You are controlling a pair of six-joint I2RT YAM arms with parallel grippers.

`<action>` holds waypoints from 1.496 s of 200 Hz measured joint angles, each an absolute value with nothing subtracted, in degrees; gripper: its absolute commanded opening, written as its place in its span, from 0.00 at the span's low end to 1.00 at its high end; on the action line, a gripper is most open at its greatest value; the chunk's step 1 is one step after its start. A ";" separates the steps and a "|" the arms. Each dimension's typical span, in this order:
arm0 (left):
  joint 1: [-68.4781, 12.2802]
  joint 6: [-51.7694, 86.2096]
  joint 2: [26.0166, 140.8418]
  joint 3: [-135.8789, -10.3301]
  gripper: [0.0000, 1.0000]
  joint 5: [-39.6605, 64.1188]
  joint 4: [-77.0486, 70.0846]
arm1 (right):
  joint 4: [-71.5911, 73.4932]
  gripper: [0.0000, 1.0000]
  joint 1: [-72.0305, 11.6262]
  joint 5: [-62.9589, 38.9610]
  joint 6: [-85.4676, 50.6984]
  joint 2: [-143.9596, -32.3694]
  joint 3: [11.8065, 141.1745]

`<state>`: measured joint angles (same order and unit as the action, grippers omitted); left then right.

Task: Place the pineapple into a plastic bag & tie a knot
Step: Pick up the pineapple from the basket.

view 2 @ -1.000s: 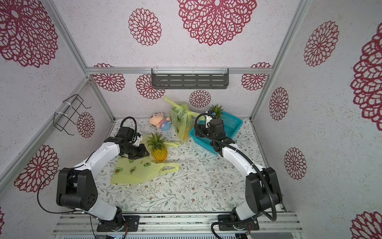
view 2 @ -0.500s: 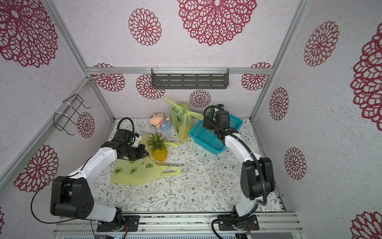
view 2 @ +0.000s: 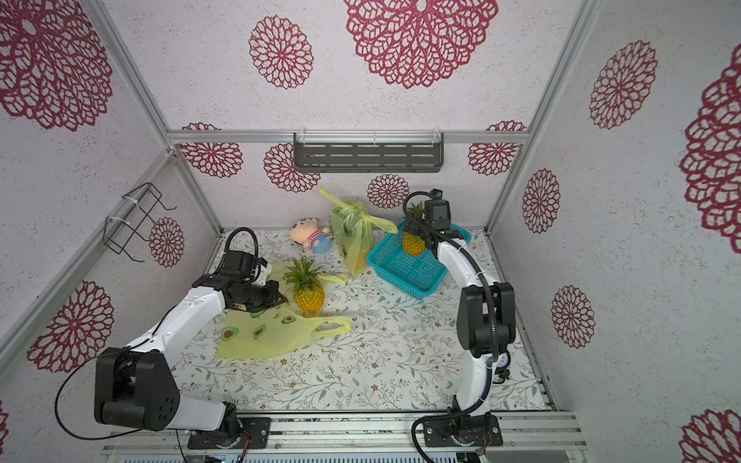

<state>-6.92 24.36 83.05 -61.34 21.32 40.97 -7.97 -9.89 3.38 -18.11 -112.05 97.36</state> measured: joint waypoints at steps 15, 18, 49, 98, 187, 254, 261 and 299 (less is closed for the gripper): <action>-6.92 24.18 83.05 -61.34 0.00 21.26 41.15 | -9.08 0.92 -9.72 3.64 -17.28 -114.72 100.62; -6.92 24.14 83.05 -61.34 0.00 21.23 41.17 | -9.17 0.92 -9.65 3.64 -17.08 -115.24 101.23; -6.92 24.03 83.05 -61.34 0.00 21.23 41.21 | -9.72 0.92 -8.97 3.29 -15.33 -120.25 106.96; -6.92 23.94 83.05 -61.32 0.00 21.26 41.25 | -10.59 0.90 -8.32 5.96 -14.06 -128.55 117.32; -6.90 23.77 83.05 -60.93 0.00 20.64 41.43 | -8.29 0.00 -8.12 7.22 -12.45 -128.27 113.43; -6.83 23.59 83.05 -60.88 0.00 20.21 41.45 | -5.61 0.00 -7.27 4.58 -13.17 -112.42 94.48; -6.83 23.59 83.05 -60.84 0.00 20.18 41.43 | -5.32 0.00 -7.16 3.84 -13.19 -110.13 92.58; -6.83 23.59 83.05 -60.80 0.00 20.03 41.43 | -3.55 0.00 -6.94 -0.89 -13.72 -96.44 83.68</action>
<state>-6.83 23.59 83.05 -60.80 20.03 41.43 -3.55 -6.94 -0.89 -13.72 -96.44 83.68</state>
